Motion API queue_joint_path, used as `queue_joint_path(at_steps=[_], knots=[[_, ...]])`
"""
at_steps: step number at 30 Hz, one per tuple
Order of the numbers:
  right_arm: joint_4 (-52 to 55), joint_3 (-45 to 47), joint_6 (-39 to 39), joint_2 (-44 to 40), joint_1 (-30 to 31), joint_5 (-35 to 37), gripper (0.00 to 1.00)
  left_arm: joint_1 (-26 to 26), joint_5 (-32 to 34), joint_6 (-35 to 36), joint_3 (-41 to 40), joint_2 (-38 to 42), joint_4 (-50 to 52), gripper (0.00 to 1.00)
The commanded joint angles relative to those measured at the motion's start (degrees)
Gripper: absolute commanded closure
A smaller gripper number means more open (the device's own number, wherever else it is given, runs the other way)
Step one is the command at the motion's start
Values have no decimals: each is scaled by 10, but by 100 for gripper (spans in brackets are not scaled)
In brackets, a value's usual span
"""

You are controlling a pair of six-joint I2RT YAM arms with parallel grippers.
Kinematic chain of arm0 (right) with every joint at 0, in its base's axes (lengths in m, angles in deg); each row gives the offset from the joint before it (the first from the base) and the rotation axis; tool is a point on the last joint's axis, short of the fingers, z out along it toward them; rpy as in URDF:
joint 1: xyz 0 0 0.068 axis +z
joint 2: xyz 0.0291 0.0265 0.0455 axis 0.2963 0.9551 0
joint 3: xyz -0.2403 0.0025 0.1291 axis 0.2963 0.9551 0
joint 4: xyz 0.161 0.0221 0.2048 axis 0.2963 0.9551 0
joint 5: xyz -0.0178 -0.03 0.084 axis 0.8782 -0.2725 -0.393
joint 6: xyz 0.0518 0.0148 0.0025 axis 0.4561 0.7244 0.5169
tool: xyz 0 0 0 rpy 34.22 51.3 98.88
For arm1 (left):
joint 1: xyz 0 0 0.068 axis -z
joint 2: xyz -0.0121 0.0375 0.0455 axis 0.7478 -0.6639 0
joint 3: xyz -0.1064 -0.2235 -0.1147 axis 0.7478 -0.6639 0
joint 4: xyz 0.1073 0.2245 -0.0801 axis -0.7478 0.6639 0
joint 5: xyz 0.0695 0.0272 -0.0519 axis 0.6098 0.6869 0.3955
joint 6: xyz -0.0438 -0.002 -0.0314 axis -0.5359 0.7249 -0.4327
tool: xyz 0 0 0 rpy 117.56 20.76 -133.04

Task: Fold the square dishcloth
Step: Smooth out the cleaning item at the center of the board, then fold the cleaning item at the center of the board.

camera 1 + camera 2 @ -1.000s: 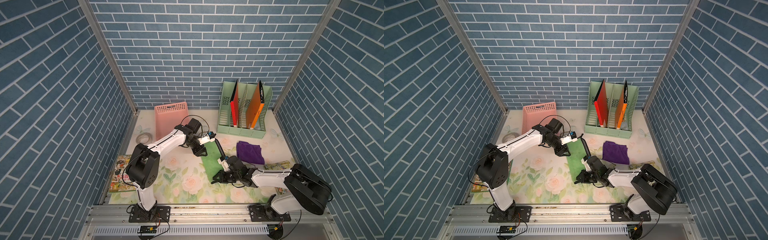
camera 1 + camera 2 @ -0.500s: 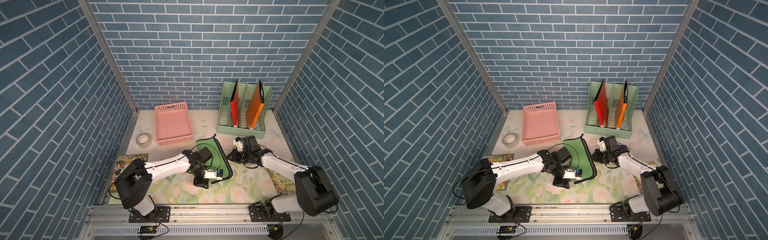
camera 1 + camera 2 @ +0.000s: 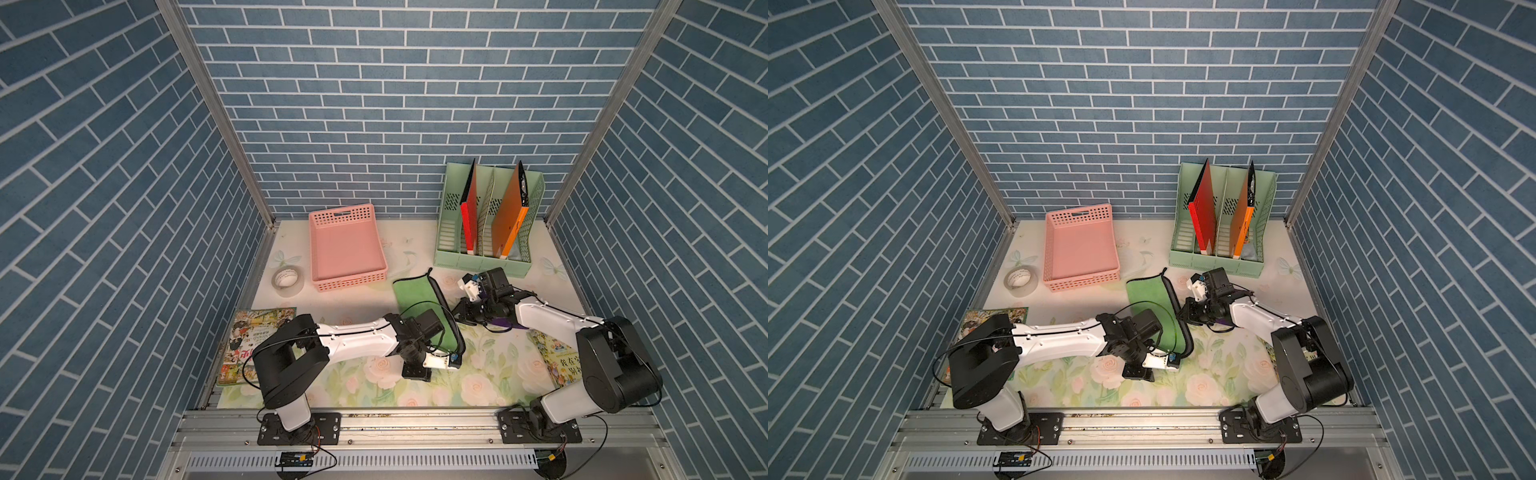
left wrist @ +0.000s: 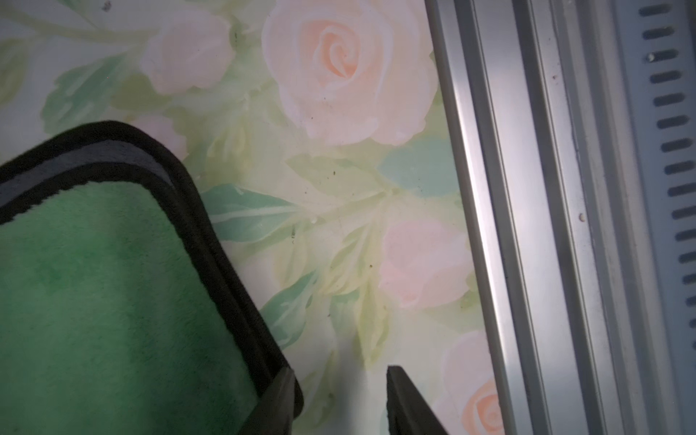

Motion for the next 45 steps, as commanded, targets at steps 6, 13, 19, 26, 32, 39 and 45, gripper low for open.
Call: queue_joint_path(at_steps=[6, 13, 19, 26, 32, 39, 45], knots=[[-7, -24, -24, 9, 18, -31, 90, 2, 72, 27, 5, -36, 1, 55], [-5, -86, -34, 74, 60, -35, 90, 2, 12, 94, 12, -11, 91, 63], [-7, -150, -34, 158, 89, -36, 90, -47, 21, 140, 14, 3, 228, 72], [-6, -180, -40, 209, 94, -28, 92, -57, -34, 116, 56, 52, 233, 61], [-8, -170, -42, 229, 71, -13, 96, -51, -16, 37, 40, 50, 107, 55], [-25, -153, -36, 226, 69, -19, 96, -34, 44, 28, 2, 28, 9, 48], [-31, -141, -36, 230, 69, -18, 97, -34, 77, 42, -26, 6, -18, 46]])
